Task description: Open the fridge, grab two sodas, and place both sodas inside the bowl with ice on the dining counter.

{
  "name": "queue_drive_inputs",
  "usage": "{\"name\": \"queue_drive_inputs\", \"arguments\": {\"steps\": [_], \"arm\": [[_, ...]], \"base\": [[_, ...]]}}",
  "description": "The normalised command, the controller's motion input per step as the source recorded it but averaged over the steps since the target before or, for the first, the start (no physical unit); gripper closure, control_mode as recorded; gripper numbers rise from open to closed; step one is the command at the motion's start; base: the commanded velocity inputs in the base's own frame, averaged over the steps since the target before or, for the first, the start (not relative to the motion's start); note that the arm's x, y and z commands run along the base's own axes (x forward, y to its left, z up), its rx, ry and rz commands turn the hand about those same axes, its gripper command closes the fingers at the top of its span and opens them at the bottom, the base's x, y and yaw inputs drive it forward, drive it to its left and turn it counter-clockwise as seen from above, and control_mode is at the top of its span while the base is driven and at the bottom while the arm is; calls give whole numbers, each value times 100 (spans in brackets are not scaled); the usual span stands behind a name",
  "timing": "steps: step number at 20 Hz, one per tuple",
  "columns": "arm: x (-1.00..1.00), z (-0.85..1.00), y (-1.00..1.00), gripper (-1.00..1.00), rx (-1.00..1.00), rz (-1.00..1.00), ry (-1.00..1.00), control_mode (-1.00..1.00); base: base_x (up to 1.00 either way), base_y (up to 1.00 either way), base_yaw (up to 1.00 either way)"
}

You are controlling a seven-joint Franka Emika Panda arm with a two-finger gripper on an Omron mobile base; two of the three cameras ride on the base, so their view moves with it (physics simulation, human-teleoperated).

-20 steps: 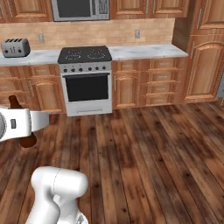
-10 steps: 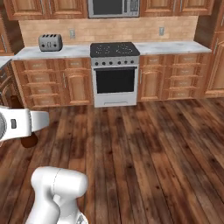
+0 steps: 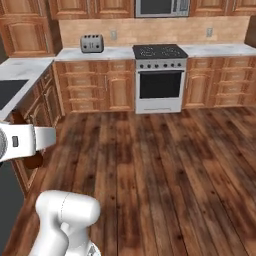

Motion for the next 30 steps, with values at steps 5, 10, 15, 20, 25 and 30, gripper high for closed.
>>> {"name": "queue_drive_inputs", "arguments": {"steps": [5, 10, 15, 20, 25, 30], "arm": [[0, 0, 0, 100, 0, 0, 0, 100], [0, 0, 0, 100, 0, 0, 0, 100], [0, 0, 0, 100, 0, 0, 0, 100], [0, 0, 0, 100, 0, 0, 0, 100], [0, 0, 0, 100, 0, 0, 0, 100], [0, 0, 0, 100, 0, 0, 0, 100]], "base": [[-100, 69, 10], [-100, 62, 10], [-100, 72, 9], [-98, 97, 6], [-90, 100, 5], [-90, 100, 4]]}}
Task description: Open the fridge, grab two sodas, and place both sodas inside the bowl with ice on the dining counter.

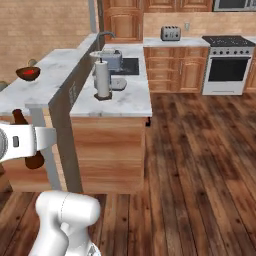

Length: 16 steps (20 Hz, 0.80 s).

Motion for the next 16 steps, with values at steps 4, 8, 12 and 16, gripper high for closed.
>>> {"name": "queue_drive_inputs", "arguments": {"steps": [4, 8, 12, 16], "arm": [[0, 0, 0, 100, 0, 0, 0, 100], [0, 0, 0, 100, 0, 0, 0, 100], [0, 0, 0, 100, 0, 0, 0, 100], [0, 0, 0, 100, 0, 0, 0, 100]], "base": [[-74, 100, 1], [-42, 100, 0], [-16, 100, 0], [8, 100, -5]]}}
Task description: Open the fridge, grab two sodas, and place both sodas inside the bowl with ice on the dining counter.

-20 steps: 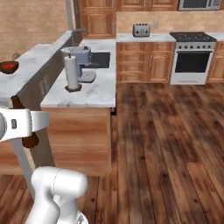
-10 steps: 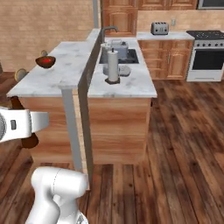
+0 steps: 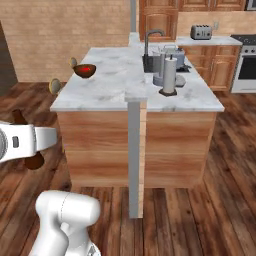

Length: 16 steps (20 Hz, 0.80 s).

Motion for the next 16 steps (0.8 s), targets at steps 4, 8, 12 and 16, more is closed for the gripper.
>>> {"name": "queue_drive_inputs", "arguments": {"steps": [4, 8, 12, 16], "arm": [[0, 0, 0, 100, 0, 0, 0, 100], [0, 0, 0, 100, 0, 0, 0, 100], [0, 0, 0, 100, 0, 0, 0, 100], [0, 0, 0, 100, 0, 0, 0, 100]], "base": [[27, 100, -17], [39, 100, -27], [46, 100, -31], [48, 100, -33]]}}
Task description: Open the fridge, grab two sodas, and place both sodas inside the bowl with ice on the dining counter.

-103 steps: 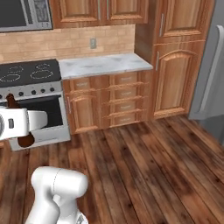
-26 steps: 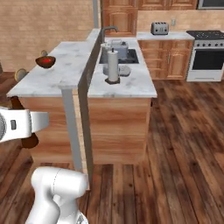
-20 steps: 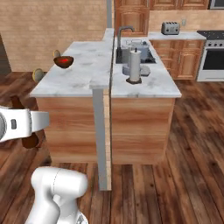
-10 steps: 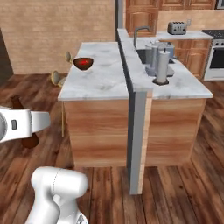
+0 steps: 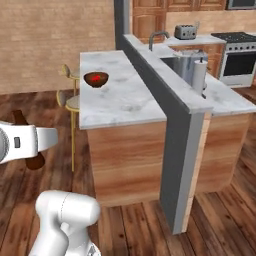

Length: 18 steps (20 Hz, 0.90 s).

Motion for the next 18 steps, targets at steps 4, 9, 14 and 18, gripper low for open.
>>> {"name": "queue_drive_inputs", "arguments": {"steps": [4, 9, 14, 18], "arm": [[0, 0, 0, 100, 0, 0, 0, 100], [0, 0, 0, 100, 0, 0, 0, 100], [0, 0, 0, 100, 0, 0, 0, 100], [0, 0, 0, 100, 0, 0, 0, 100]], "base": [[47, 100, -33], [47, 100, -33], [48, 100, -35], [50, 96, -38]]}}
